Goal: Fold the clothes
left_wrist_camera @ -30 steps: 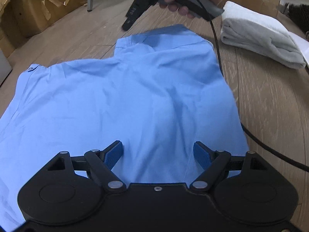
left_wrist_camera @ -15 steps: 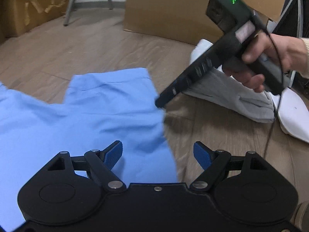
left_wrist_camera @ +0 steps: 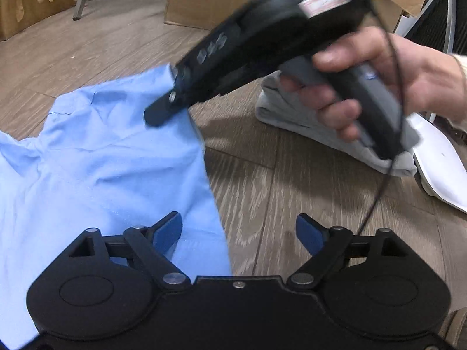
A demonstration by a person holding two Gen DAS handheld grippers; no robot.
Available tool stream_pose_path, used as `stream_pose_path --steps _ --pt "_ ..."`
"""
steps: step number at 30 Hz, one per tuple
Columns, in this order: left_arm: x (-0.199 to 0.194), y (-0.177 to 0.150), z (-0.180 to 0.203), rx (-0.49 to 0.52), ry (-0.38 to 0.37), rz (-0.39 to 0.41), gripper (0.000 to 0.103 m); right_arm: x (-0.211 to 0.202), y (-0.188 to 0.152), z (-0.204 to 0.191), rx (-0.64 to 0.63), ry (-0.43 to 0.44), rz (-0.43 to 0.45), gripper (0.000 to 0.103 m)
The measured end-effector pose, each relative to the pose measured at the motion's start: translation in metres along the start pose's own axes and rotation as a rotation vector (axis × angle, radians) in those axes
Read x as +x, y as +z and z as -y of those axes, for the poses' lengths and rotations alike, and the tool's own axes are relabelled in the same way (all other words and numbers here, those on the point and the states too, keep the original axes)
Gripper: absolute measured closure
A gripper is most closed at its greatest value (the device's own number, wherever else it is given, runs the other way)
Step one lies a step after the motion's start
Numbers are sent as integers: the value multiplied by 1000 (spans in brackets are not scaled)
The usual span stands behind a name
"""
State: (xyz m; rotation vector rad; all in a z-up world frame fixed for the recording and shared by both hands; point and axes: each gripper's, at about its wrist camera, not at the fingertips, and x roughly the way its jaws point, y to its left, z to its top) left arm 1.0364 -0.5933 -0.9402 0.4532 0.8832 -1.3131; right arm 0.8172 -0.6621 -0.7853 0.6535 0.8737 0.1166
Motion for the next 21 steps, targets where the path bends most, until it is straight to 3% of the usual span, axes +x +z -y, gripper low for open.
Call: stream_pose_path --steps 3,6,7,8,10,12,13,14,15,18,21 --pt "0 1 -1 -19 -15 5 16 1 2 13 -7 1 -33 89" --pt "0 4 -3 -60 -38 32 16 -12 8 30 105 16 -18 59" --pt "3 6 -3 -68 -37 34 16 -17 10 36 151 29 -3 42" --pt "6 7 -3 -78 -36 36 16 -17 14 49 220 72 23 35" --pt "12 9 -2 -95 -30 44 15 -8 22 71 353 149 47 36" --pt "16 11 3 -80 -16 44 13 -6 31 89 477 161 89 38" --pt "17 11 7 -56 -6 38 11 -6 36 90 469 138 107 59" --pt "19 10 12 -16 11 33 11 -7 41 89 447 113 123 94" --pt "19 9 15 3 22 34 10 -9 48 81 362 72 143 100" --pt "19 7 16 15 29 37 10 -11 57 60 203 44 148 100" --pt "16 6 11 -28 21 42 9 -22 61 34 47 -97 116 93"
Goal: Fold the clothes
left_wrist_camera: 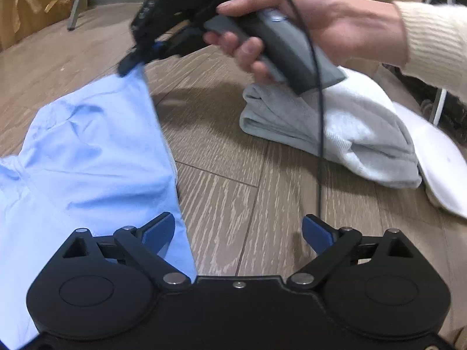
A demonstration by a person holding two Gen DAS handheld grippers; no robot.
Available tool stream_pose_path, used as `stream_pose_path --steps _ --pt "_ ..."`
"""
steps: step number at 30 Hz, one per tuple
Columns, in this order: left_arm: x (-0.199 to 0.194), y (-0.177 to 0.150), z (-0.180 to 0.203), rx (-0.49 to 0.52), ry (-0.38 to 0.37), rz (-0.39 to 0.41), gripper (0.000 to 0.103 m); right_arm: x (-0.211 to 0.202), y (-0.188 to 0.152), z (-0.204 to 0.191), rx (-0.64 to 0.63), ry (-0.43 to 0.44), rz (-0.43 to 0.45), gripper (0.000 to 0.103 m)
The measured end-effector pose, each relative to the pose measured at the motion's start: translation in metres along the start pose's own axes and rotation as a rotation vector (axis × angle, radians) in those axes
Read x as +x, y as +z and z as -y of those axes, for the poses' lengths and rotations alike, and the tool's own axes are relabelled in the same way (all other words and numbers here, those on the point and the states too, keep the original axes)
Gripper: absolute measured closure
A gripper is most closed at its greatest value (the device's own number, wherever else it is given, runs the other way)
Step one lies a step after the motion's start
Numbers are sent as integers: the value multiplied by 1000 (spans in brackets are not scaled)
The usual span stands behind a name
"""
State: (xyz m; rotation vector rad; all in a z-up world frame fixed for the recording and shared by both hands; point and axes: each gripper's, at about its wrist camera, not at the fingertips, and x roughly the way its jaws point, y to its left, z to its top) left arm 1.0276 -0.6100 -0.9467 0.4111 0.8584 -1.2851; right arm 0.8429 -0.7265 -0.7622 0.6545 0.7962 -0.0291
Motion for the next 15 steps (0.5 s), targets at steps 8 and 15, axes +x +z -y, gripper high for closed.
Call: stream_pose_path --steps 8,15 --pt "-32 0 37 113 458 29 12 -63 -31 5 10 -61 -39 42" --pt "-3 -7 74 287 605 -224 46 -33 -66 -13 6 1 -132 43"
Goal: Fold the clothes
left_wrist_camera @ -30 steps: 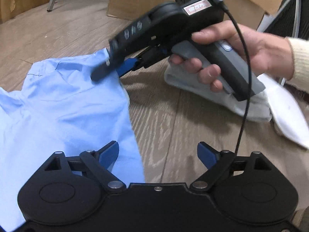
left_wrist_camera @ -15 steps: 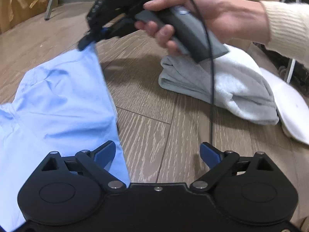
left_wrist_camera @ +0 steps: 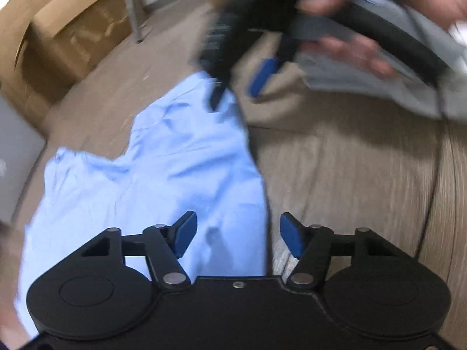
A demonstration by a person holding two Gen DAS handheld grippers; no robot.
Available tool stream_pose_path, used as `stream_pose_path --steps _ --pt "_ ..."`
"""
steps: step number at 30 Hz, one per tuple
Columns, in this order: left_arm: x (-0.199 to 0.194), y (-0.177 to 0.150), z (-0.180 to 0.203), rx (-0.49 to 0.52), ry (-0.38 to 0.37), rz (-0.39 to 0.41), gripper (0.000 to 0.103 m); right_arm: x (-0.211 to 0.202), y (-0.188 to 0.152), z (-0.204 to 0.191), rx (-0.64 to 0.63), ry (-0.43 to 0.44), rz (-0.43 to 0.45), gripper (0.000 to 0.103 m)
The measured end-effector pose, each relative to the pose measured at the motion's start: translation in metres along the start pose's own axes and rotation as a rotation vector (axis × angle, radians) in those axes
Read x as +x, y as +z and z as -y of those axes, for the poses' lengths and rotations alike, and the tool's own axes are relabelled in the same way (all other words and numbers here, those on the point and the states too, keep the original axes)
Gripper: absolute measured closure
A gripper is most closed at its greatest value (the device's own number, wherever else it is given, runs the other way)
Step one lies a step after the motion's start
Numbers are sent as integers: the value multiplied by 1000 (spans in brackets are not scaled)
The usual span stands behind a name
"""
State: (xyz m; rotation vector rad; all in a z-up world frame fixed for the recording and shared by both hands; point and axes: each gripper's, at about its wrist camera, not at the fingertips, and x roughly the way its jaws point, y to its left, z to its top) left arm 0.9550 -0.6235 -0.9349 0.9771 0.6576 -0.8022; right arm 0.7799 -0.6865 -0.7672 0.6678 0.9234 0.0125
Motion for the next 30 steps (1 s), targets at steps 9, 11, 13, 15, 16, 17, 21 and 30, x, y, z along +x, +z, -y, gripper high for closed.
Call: stream_pose_path --steps 9,11,13,15,16,17,21,30 --pt "3 -8 32 188 78 -4 101 14 12 21 166 97 61 101" --pt "1 -14 41 220 102 15 102 16 15 15 136 82 82 102" --pt "-3 -20 54 266 126 42 103 16 17 14 123 70 104 102" --pt "-3 -25 63 292 151 62 103 17 20 20 157 88 101 102" --pt "-3 -25 63 284 149 63 103 19 21 23 164 90 97 101" --pt "-4 -26 63 276 145 63 103 22 21 25 165 88 79 99" --pt "-6 -28 67 281 142 70 103 21 28 45 253 110 83 82" --pt "-48 -24 75 194 192 127 97 28 55 23 102 16 95 84"
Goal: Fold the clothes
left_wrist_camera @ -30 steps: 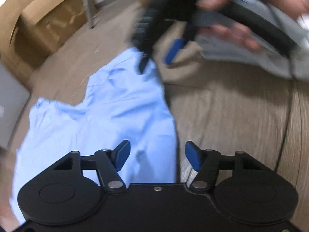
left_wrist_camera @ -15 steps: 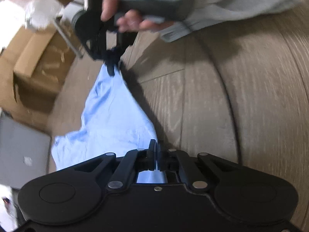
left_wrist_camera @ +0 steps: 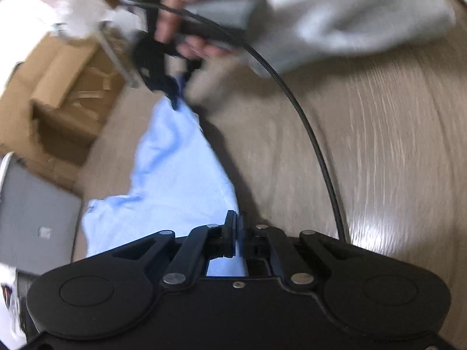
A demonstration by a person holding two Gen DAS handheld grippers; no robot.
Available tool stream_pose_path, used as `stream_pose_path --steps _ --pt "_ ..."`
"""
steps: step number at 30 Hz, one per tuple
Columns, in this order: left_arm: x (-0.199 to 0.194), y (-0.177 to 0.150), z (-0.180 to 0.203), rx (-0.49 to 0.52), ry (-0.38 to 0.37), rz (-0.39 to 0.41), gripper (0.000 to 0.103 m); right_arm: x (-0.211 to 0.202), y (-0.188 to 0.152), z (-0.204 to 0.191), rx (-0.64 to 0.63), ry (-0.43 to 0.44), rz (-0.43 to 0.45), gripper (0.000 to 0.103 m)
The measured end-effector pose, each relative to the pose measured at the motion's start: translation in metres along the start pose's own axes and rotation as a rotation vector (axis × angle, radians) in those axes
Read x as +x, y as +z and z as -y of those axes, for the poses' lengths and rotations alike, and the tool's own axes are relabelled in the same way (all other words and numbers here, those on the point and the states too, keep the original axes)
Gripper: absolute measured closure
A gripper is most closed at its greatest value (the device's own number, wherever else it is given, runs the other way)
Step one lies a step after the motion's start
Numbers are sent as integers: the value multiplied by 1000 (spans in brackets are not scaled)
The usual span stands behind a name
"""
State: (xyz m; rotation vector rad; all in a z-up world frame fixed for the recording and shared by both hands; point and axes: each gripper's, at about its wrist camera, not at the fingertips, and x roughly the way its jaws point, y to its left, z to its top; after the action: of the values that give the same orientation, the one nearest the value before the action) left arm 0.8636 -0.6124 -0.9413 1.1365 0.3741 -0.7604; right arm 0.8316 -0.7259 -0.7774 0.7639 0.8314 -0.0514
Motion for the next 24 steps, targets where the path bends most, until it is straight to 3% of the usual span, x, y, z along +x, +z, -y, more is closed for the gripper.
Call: stream_pose_path --steps 2,3,4,5,9,12,14,15,16,17,18,22,24 --pt "-17 -2 1 17 32 15 76 -13 -4 -3 0 7 -19 45" --pt "-27 -6 3 28 49 12 52 -22 -8 -4 -2 13 -35 39" --pt "-36 -10 5 38 65 5 38 -31 -12 -6 -5 20 -51 36" --pt "-40 -17 7 49 77 -14 37 -41 -22 -8 -25 19 -90 36" --pt "-45 -49 18 71 96 -134 37 -61 -68 -17 -89 54 -190 35" --pt "-37 -62 21 42 75 -205 37 -50 -99 -30 -51 88 -270 36" --pt "-36 -61 20 -1 26 -206 52 -44 -105 -36 -65 94 -267 38" --pt "-35 -60 18 -25 -3 -207 81 -39 -107 -39 -66 99 -264 44" --pt "-32 -59 17 -39 -22 -217 91 -37 -108 -39 -64 101 -264 68" --pt "-29 -57 16 -54 -42 -227 93 -32 -107 -40 -62 95 -267 94" --pt "-27 -56 15 -58 -48 -223 98 -29 -106 -43 -77 82 -255 103" --pt "-31 -57 8 -108 -53 -185 98 -29 -98 -44 -67 83 -184 102" --pt "-54 -58 7 -100 -42 -112 94 -29 -97 -49 -92 56 -190 97"
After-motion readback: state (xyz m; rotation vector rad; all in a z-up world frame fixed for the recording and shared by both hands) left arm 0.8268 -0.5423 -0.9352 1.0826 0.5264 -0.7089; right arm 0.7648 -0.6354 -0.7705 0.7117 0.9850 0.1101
